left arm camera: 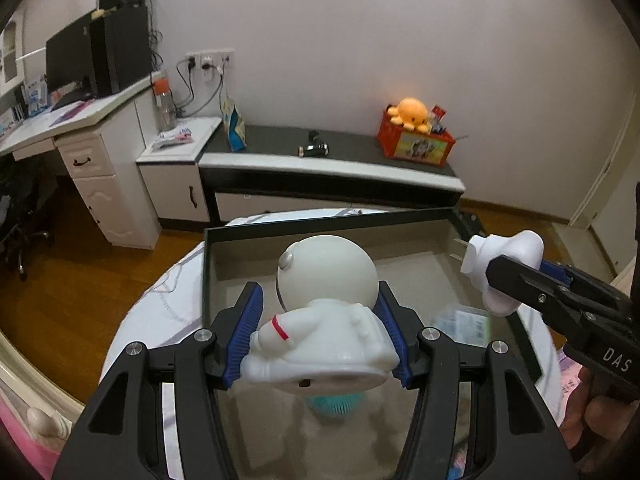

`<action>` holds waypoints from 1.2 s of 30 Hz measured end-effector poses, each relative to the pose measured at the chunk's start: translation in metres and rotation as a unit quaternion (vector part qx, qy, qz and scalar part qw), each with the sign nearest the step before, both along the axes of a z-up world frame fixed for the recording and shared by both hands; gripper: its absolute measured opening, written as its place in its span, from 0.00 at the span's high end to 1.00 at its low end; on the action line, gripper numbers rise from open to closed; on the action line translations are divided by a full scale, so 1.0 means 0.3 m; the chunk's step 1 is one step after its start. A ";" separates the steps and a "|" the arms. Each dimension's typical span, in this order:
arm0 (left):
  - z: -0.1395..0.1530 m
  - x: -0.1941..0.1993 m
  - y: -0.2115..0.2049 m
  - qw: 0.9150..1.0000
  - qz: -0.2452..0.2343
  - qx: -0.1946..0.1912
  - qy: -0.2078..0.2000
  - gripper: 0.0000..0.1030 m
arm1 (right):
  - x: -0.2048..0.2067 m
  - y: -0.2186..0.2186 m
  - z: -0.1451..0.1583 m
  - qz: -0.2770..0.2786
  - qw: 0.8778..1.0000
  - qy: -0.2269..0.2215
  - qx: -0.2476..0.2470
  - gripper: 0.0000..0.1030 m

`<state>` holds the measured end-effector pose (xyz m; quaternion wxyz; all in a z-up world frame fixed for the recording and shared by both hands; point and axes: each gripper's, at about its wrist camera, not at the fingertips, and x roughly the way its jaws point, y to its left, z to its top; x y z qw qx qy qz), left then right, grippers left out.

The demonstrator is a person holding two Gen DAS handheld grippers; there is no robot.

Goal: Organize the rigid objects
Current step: 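Place the astronaut and white cup into the pink box, opening both grippers, then withdraw both tools and approach the blue tube box and pink block figure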

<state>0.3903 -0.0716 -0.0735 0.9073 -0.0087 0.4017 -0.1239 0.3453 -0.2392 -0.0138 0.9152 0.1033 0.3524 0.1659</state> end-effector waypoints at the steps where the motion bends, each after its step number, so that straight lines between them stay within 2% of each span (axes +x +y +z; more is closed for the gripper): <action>1: -0.022 0.028 -0.013 1.000 -0.002 0.002 0.010 0.45 | 0.033 -0.001 -0.019 -0.001 1.000 0.011 -0.001 0.58; 8: -0.134 0.127 -0.078 0.998 -0.008 0.041 0.056 0.42 | 0.174 -0.001 -0.134 -0.009 0.997 0.077 -0.005 0.58; 10: -0.141 0.123 -0.079 0.997 -0.005 0.050 0.055 0.32 | 0.191 -0.005 -0.163 -0.011 0.996 0.093 -0.007 0.58; 11: -0.141 0.121 -0.077 0.997 -0.002 0.054 0.052 0.20 | 0.195 -0.009 -0.171 -0.012 0.995 0.097 -0.006 0.56; 12: -0.138 0.113 -0.074 0.997 0.001 0.058 0.047 0.12 | 0.200 -0.014 -0.177 -0.014 0.995 0.100 -0.004 0.52; 14: -0.123 0.096 -0.062 0.998 0.007 0.062 0.034 0.08 | 0.199 -0.027 -0.183 -0.020 0.995 0.102 0.002 0.26; 15: -0.114 0.086 -0.055 0.998 0.009 0.061 0.029 0.05 | 0.194 -0.034 -0.181 -0.022 0.995 0.102 0.007 0.19; 20: -0.052 -0.008 0.012 0.999 0.027 0.047 0.004 0.04 | 0.162 -0.059 -0.153 -0.038 0.994 0.102 0.022 0.14; 26: 0.067 -0.207 0.110 0.998 0.048 0.018 -0.044 0.02 | 0.007 -0.047 -0.050 -0.058 0.996 0.063 0.006 0.14; 36: 0.245 -0.575 0.200 0.991 0.073 0.018 -0.111 0.00 | -0.368 0.051 0.137 -0.066 0.998 -0.015 -0.010 0.14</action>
